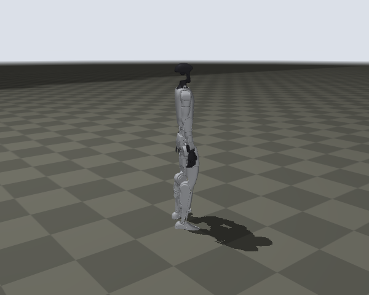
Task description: In place motions
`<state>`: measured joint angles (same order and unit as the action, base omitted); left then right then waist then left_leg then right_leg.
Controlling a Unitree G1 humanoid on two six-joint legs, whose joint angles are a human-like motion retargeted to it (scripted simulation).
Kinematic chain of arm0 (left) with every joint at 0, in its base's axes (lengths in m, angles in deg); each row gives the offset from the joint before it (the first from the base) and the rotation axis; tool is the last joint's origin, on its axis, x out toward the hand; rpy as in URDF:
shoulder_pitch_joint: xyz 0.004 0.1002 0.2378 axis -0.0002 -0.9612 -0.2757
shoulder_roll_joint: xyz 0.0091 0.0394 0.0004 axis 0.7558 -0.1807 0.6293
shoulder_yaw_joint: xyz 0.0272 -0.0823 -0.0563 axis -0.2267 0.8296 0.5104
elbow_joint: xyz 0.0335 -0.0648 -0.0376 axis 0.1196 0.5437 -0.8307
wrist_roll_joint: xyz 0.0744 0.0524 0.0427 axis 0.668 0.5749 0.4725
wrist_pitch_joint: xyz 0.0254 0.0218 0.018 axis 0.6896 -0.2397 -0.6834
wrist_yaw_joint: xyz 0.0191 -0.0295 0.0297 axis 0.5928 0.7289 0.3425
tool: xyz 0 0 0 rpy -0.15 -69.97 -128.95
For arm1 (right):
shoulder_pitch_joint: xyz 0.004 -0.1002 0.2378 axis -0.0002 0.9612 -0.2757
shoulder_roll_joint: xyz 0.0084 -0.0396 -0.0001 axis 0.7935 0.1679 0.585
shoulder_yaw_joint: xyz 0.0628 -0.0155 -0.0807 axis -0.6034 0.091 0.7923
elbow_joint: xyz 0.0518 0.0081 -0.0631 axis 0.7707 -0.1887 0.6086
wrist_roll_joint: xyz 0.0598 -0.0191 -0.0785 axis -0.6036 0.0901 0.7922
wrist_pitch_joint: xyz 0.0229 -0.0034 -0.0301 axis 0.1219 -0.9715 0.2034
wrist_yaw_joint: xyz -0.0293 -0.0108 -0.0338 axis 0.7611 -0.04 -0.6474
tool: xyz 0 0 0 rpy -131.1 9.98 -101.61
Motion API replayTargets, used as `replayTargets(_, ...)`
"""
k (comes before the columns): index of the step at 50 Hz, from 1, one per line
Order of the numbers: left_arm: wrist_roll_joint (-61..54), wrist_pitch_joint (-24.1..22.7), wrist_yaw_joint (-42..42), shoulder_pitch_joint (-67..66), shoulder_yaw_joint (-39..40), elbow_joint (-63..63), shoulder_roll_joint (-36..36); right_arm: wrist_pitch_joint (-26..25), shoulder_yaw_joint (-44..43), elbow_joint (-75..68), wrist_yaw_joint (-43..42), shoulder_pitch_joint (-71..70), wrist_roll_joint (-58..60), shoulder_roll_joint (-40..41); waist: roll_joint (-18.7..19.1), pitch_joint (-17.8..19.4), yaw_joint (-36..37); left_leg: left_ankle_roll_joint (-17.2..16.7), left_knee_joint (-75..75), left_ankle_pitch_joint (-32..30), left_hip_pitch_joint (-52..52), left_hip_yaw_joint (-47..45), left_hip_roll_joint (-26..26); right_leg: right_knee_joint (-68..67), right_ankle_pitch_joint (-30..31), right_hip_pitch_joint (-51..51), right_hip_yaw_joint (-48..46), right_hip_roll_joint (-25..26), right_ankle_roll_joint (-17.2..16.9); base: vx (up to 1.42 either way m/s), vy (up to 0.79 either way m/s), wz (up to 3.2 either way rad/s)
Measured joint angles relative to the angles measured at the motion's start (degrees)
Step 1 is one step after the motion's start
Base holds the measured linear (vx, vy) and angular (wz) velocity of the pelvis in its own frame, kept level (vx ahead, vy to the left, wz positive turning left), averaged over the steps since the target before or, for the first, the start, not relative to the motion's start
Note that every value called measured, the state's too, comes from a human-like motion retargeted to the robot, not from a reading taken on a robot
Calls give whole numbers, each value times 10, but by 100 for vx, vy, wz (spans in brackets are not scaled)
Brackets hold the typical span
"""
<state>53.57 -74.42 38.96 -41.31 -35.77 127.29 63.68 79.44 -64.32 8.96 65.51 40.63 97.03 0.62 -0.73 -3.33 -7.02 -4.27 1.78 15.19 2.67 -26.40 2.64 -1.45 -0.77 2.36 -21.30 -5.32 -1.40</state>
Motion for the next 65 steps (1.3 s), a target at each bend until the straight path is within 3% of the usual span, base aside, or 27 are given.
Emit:
replayTargets(20, -72, -4, 2, 28, 3, -42, -29, -23, 18, -98, -41, -33, -3, -18, 22, 4, -22, -28, 28, -3, -1, 6, 39, -10, -7, -6, 15, 25, 20, -7, -7, -7)
replayTargets(25, -85, -10, 17, 25, 9, -45, -27, -30, 46, -117, -41, -77, 12, -13, 21, 26, -28, -34, 92, -10, -22, 31, 56, -13, -11, 5, 7, 24, 30, -15, -11, 13)
replayTargets(28, -93, -11, 21, 11, 23, -35, -27, -31, 64, -115, -33, -109, 11, -5, 15, 42, -28, -33, 145, -48, -42, 38, 69, -16, -13, 9, 6, 17, 36, -21, -10, 7)
replayTargets(32, -102, -5, 15, -7, 33, -9, -18, -33, 64, -97, -17, -153, -9, 15, 1, 72, -27, -35, 262, -159, -104, 77, 92, -20, -14, 13, -5, 2, 43, -29, -14, 25)
replayTargets(37, -92, 11, -6, -29, 25, 26, -7, -37, 25, -55, 20, -203, -55, 44, -25, 111, 6, 10, 430, -249, -217, 126, 99, -20, -12, 21, -10, -18, 52, -29, -15, 16)
replayTargets(42, -46, 21, -39, -62, 8, 46, -18, -31, 14, -14, 47, -250, -67, 58, -19, 131, 41, -1, 573, -182, -296, 100, 137, -17, -11, 26, -16, -14, 64, -16, 1, -1)
replayTargets(52, 5, 37, -60, -94, 1, 46, -34, -25, 8, -21, 62, -301, -45, 61, -2, 130, 83, 12, 679, -139, -362, 101, 149, -17, -17, 34, -17, -13, 74, -1, 1, 0)
replayTargets(57, -9, 30, -52, -78, 12, 46, -22, -28, 6, -50, 50, -301, -35, 55, 3, 111, 78, 3, 634, -140, -334, 105, 139, -12, -20, 36, -32, -15, 70, 7, 4, 28)
replayTargets(65, -33, 18, -27, -60, 21, 40, -1, -29, 11, -69, 41, -265, -17, 52, 1, 71, 50, -36, 409, -144, -193, 123, 58, -6, -25, 38, -45, -24, 57, 13, 4, 16)
